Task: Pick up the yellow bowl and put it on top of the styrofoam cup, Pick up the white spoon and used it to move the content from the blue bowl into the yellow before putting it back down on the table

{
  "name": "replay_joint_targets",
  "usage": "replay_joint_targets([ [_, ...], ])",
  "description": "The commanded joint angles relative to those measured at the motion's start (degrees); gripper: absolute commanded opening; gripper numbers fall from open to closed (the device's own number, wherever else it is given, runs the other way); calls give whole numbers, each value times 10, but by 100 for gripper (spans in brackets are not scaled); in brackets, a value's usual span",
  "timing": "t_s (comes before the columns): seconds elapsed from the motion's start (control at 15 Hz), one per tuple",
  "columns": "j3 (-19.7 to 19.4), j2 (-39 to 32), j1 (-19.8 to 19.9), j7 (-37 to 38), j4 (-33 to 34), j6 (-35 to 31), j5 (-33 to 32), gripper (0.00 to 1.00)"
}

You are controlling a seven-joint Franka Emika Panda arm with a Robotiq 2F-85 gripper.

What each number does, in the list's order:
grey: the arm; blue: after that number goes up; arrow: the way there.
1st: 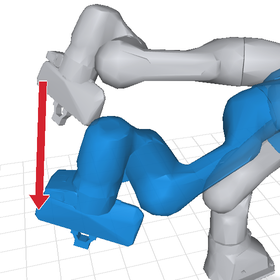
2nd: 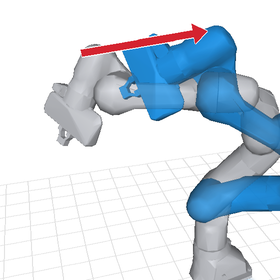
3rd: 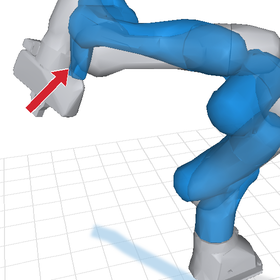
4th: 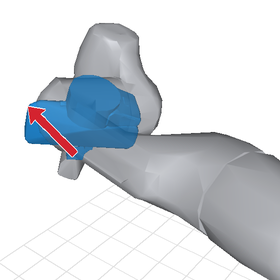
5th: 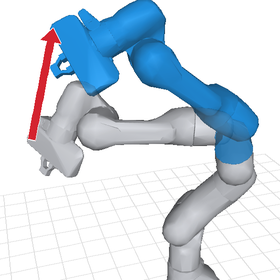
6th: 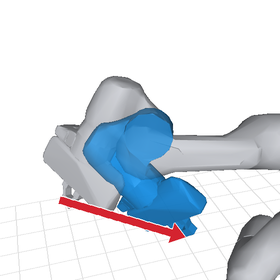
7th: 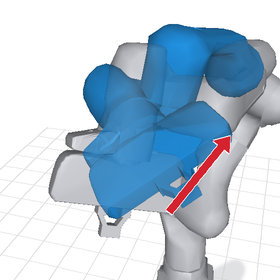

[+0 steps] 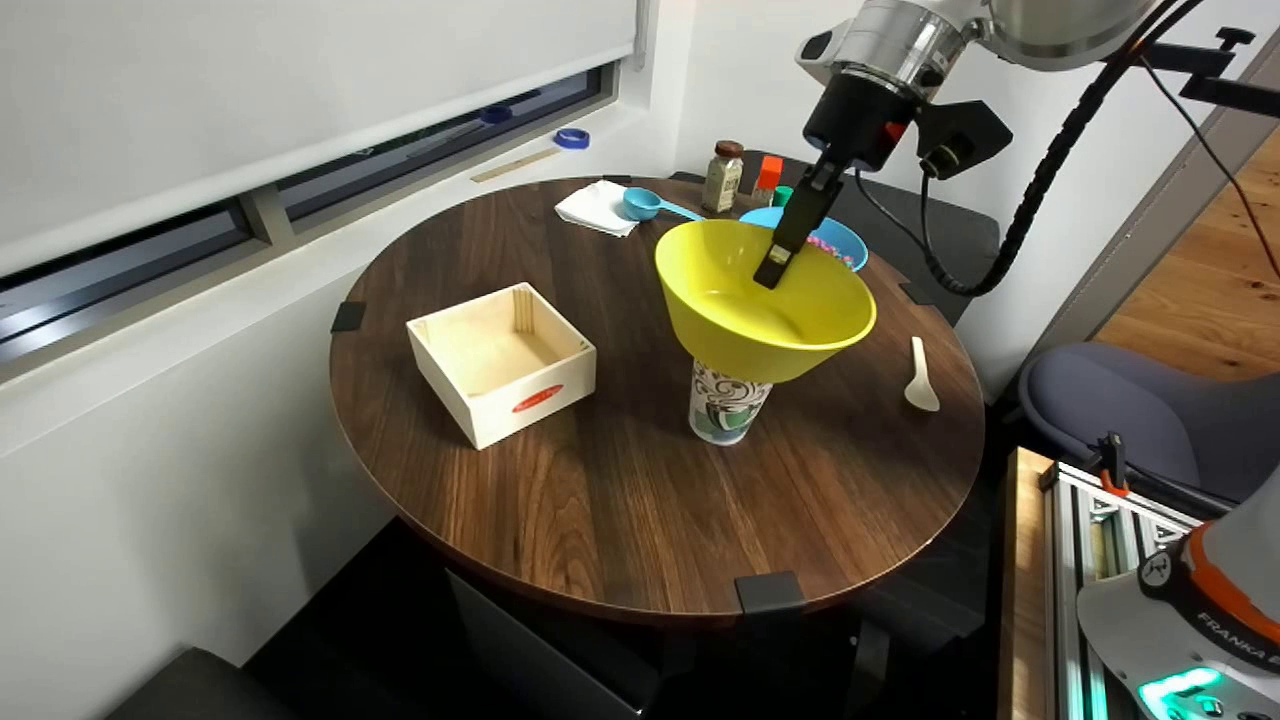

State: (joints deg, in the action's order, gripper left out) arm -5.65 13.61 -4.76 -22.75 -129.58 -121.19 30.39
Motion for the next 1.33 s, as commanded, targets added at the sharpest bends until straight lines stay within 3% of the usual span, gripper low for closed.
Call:
replay_joint_targets([
  [0.0,7,-7,5,-3,6,1,-4,1],
  [0.87,7,-7,7,-2,9,6,-9,1],
  [0.93,7,-8,6,-3,9,8,-8,20],
  [1.0,7,-8,7,-3,9,8,-8,31],
  [1.27,7,-9,6,-4,10,7,-7,58],
])
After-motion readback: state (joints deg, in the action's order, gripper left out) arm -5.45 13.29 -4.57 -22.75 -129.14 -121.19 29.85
